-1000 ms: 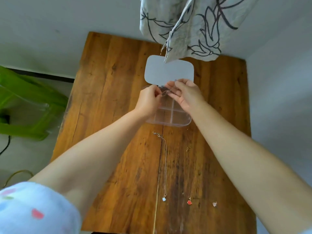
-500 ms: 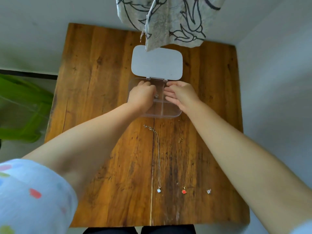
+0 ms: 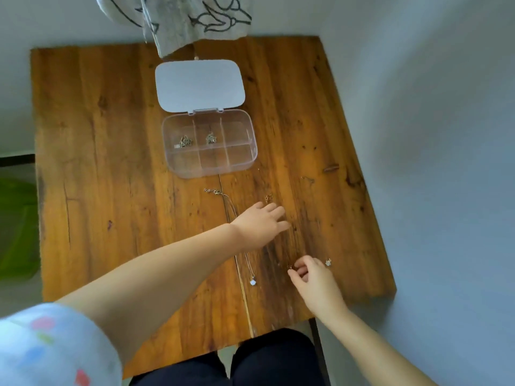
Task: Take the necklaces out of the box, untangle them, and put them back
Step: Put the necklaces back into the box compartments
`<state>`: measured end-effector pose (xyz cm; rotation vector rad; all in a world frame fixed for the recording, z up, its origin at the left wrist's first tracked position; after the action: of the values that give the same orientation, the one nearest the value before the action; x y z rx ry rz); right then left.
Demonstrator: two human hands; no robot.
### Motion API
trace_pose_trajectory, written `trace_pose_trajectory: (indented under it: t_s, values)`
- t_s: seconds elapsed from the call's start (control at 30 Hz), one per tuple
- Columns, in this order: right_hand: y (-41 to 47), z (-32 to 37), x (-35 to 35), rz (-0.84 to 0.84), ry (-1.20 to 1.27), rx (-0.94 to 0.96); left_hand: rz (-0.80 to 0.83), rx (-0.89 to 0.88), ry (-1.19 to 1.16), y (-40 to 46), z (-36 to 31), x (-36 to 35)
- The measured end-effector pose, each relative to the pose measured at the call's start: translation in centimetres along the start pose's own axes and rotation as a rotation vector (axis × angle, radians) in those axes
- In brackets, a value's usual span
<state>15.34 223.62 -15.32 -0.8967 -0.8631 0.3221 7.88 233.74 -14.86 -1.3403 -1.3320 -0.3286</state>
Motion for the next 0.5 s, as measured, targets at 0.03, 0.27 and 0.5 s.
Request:
trace_pose_trajectory:
  t_s: [0.03,0.27,0.5]
  values:
    - [-0.4,-0.2,-0.4,-0.028,-0.037,-0.011,0.029,-0.006,0.051,0.3,-0.2,-0.3]
    - [0.1,1.3,-0.9,-0.163,-0.263,0.018,0.078,-0.120,0.396,1.6,-3.0,0.1]
    - [0.0,1.5,0.1,-0.174,-0.320,0.079,0.153,0.004,-0.192,1.4,-0.5,0.2]
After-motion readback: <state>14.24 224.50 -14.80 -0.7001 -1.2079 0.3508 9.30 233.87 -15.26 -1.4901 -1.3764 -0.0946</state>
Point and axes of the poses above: each hand's wrist, its own y-axis towards the middle knuckle, its own x-axis out of the back of the hand, z = x × y, the point moved 10 cm from there along y, towards the middle knuckle, and after that the axes turned 12 degrees about z, right-handed, at the moved point
